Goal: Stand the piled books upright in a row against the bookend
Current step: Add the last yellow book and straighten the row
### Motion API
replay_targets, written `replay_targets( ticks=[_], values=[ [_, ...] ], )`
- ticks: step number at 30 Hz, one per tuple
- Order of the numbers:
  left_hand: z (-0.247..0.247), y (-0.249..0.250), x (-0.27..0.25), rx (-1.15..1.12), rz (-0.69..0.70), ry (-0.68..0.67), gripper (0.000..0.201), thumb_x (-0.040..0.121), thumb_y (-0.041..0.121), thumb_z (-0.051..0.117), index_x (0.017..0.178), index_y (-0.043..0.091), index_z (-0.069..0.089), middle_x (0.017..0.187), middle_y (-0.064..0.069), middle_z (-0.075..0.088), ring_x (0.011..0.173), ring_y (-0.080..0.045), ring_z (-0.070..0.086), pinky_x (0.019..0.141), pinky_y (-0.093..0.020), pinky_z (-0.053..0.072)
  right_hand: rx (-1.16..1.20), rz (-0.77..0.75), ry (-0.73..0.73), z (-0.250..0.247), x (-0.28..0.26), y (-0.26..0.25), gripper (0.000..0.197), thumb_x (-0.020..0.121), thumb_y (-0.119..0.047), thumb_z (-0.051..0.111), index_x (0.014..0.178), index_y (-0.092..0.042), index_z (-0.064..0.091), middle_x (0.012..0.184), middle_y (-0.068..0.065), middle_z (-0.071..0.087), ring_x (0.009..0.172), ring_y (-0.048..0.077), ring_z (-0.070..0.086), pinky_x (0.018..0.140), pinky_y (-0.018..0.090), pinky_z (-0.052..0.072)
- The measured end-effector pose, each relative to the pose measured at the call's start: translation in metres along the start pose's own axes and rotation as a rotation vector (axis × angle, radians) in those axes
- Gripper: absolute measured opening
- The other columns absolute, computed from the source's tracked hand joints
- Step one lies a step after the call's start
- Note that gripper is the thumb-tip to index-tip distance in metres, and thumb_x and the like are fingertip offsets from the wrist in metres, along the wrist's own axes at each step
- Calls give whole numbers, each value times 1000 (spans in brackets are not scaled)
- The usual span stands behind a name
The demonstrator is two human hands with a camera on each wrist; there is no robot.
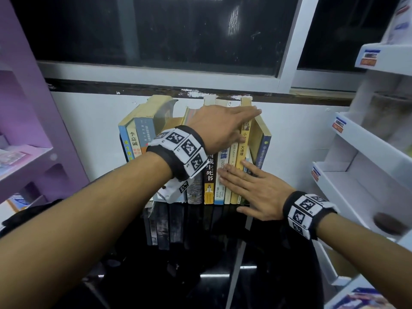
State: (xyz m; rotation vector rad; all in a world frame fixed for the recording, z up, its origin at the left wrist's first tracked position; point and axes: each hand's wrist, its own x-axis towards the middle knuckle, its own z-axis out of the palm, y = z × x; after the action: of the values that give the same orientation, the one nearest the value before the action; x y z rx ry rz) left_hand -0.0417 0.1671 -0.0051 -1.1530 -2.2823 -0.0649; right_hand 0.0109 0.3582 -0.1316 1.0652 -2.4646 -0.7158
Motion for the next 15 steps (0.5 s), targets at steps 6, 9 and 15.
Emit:
replay_targets(
  ticks=[6, 9, 15],
  values=[
    [3, 1, -1, 45, -5, -8, 62, 94, 45, 50, 149, 34, 23, 150, 11, 37, 110, -24, 59, 76, -31, 45, -22, -9, 31, 10, 1, 3, 76, 96, -52, 34, 153, -9, 10, 161, 11, 2, 149, 23, 0, 119, 46, -2],
    [3, 2, -1, 44, -14, -13, 62, 94, 45, 49, 149, 34, 22, 151, 10, 37, 112, -25, 58, 80, -33, 47, -18, 1, 39, 11, 2, 2, 76, 96, -52, 34, 153, -8, 10, 161, 11, 2, 149, 23, 0, 119, 46, -2],
    [2, 4, -2, 55, -15, -9, 61, 95, 46, 48, 149, 35, 22, 152, 12, 35, 112, -25, 58, 79, -33, 47, 52, -83, 14, 9, -5, -5, 77, 96, -51, 36, 153, -6, 10, 161, 13, 1, 149, 25, -1, 119, 46, 5]
  ],
)
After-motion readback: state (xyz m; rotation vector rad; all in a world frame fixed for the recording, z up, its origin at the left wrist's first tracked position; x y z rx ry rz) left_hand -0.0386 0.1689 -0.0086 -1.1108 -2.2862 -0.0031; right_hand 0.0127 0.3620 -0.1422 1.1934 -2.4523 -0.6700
